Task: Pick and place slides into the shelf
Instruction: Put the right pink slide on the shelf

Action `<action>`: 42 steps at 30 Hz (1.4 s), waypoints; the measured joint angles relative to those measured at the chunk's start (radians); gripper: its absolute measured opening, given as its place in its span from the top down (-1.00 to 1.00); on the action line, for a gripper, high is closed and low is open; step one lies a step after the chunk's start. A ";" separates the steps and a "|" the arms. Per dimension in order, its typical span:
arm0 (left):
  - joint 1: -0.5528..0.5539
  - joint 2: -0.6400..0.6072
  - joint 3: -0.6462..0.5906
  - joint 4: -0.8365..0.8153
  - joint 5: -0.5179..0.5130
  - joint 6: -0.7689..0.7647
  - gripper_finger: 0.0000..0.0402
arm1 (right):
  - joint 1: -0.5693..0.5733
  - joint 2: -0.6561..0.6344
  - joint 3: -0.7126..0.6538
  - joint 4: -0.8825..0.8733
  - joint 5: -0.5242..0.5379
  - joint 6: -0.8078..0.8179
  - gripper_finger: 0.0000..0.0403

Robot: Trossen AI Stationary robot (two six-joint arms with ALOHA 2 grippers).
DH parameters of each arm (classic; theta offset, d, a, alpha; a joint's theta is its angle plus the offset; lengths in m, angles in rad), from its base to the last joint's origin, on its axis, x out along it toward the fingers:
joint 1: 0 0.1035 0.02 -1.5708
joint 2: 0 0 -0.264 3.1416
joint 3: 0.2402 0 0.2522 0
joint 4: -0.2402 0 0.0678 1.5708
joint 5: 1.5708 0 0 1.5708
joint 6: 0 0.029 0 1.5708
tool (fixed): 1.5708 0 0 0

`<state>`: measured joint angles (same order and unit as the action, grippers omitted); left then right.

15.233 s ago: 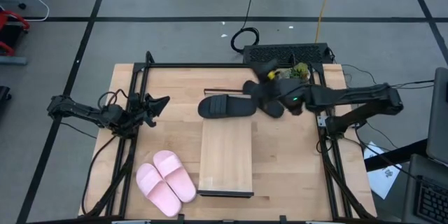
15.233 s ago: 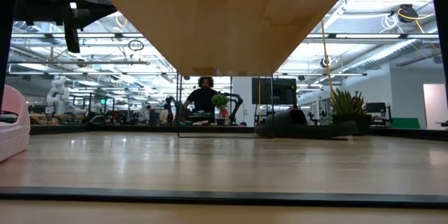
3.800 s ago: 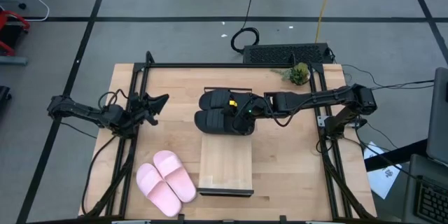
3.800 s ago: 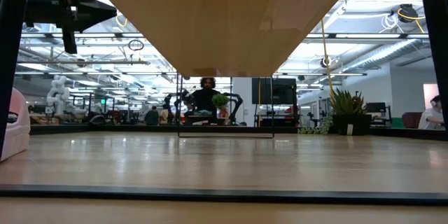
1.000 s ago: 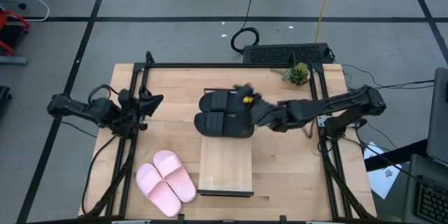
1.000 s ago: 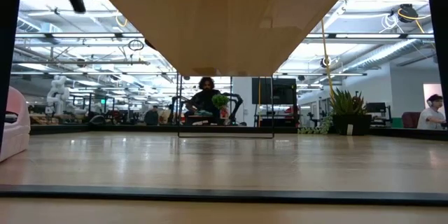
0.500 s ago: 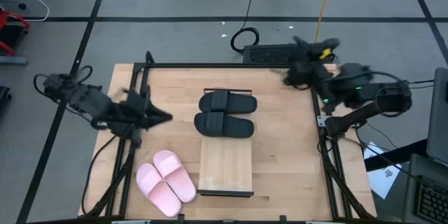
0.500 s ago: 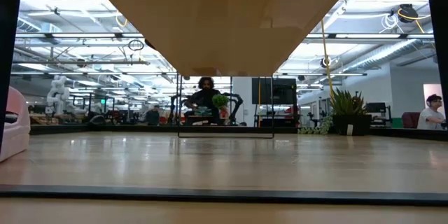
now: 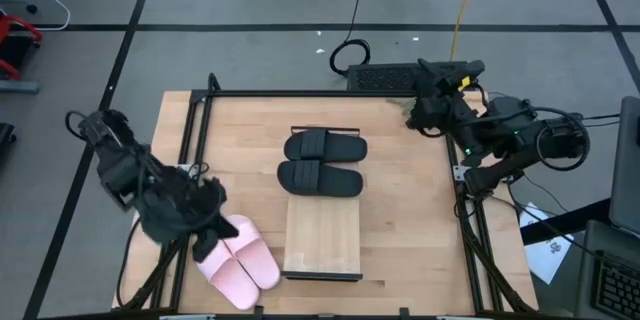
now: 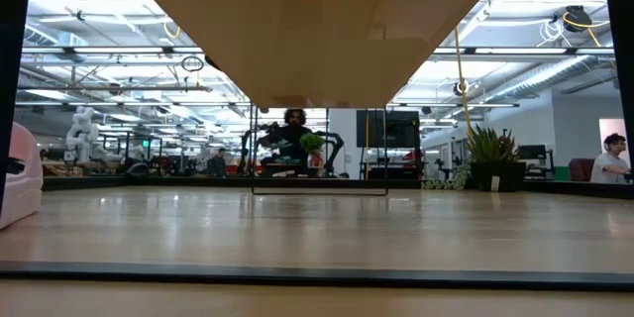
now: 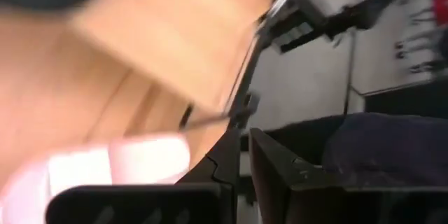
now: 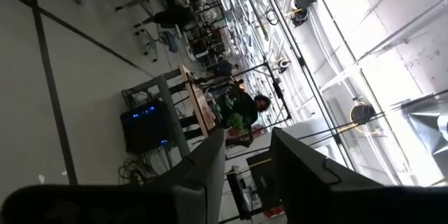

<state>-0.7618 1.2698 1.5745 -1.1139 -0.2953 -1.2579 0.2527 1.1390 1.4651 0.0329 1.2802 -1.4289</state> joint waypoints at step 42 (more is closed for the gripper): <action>-0.016 -0.553 -1.182 0.725 0.074 -0.438 0.84 | 0.000 0.016 -0.001 0.001 -0.025 -0.004 0.47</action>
<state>-0.7782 0.7166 0.3927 -0.3890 -0.2214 -1.6961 0.2527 1.1549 1.4643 0.0338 1.2556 -1.4330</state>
